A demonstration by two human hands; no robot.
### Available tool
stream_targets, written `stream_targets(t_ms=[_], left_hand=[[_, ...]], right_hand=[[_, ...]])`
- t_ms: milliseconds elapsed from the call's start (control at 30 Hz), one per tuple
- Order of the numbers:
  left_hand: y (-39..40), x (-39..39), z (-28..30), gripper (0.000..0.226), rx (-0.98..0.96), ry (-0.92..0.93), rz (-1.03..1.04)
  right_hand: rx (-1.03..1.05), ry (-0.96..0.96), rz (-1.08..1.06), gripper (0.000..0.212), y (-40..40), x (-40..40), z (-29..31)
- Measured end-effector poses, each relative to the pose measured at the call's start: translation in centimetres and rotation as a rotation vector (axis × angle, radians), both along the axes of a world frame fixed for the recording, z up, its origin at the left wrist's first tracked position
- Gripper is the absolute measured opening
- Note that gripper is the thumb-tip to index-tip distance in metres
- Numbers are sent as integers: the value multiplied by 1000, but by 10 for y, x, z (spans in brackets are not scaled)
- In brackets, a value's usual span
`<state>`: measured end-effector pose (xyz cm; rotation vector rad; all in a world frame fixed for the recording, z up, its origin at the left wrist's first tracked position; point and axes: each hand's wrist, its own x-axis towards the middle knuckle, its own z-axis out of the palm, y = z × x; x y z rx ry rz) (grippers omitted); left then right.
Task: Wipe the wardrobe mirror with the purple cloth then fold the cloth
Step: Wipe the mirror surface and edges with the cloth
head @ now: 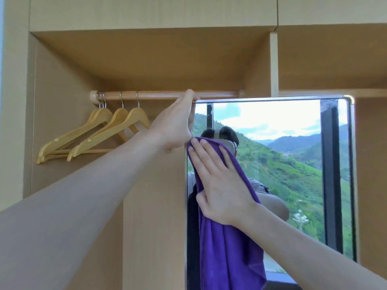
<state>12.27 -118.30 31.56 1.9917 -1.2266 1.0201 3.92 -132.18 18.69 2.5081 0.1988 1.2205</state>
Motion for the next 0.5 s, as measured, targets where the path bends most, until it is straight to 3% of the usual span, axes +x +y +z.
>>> stream_targets(t_ms=[267,367,500], left_hand=[[3,-19,5,67,120,126,44],[2,-25,5,61,124,185,42],[0,-26,5,51,88,241,21]], right_hand=[[-268,205,-58,104,-27,-27,-86],[-311,227,-72,104,-39,-38,-82],[-234,118,-87,97,-52,-39,-46]])
